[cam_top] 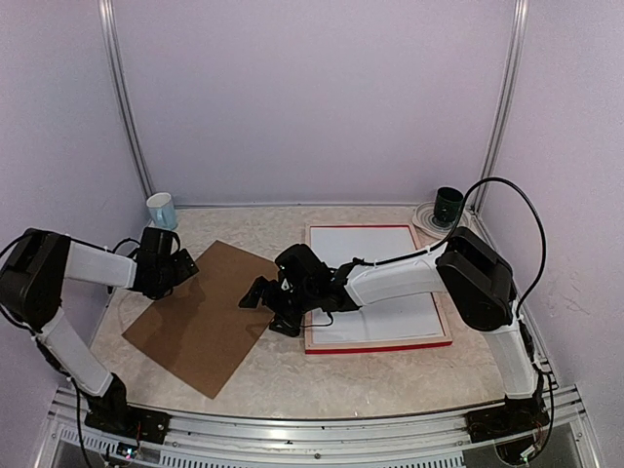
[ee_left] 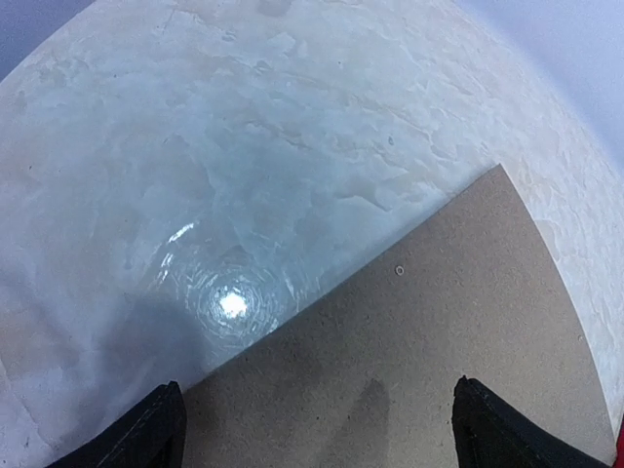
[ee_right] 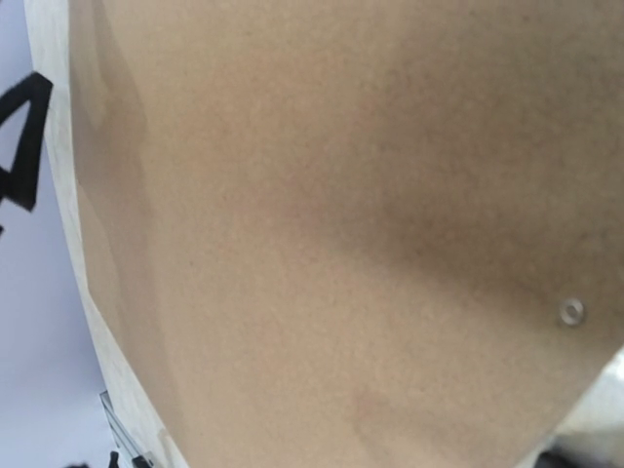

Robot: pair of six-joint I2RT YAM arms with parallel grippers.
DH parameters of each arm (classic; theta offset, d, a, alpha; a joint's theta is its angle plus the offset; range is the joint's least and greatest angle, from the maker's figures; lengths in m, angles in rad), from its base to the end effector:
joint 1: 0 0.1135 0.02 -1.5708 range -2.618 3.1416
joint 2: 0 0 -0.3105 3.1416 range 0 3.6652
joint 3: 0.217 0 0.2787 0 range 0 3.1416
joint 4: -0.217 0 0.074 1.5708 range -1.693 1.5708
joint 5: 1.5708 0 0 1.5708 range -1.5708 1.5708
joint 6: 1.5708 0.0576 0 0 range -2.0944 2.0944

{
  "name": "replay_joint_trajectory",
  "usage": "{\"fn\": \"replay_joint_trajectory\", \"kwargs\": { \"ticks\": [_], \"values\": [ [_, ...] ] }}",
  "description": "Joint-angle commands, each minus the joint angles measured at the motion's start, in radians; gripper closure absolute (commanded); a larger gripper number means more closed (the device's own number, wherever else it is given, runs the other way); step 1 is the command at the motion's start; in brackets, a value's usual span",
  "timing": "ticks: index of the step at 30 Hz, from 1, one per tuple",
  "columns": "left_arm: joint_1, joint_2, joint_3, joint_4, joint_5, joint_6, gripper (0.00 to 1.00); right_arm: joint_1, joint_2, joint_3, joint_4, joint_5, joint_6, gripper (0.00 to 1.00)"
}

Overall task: Put the photo into the frame
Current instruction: Pick up the backboard from the center of the board.

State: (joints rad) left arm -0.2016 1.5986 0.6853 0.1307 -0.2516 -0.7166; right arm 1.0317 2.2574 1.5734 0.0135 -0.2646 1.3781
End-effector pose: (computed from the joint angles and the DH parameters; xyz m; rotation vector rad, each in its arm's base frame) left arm 0.3306 -0.0529 0.1536 -0.7104 2.2173 -0.1649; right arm 0.2783 0.4945 0.1476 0.2974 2.7184 1.3614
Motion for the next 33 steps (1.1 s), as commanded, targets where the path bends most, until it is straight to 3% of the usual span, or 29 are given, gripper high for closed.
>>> {"fn": "replay_joint_trajectory", "kwargs": {
  "ticks": [1, 7, 16, 33],
  "values": [
    [0.026, 0.056, 0.056, -0.046, -0.03, 0.002, 0.06, -0.004, 0.036, 0.008, -0.026, 0.021, -0.011, 0.01],
    [0.031, 0.145, 0.112, -0.063, -0.001, 0.017, 0.1, -0.004, 0.037, 0.008, -0.027, 0.018, -0.021, 0.01],
    [0.033, 0.147, 0.096, -0.045, 0.052, 0.028, 0.08, -0.022, 0.035, 0.029, -0.016, 0.009, -0.076, 0.01],
    [0.033, 0.116, 0.016, 0.018, 0.164, 0.027, 0.09, -0.035, -0.044, -0.006, 0.244, -0.114, -0.226, 0.01]
  ]
}}
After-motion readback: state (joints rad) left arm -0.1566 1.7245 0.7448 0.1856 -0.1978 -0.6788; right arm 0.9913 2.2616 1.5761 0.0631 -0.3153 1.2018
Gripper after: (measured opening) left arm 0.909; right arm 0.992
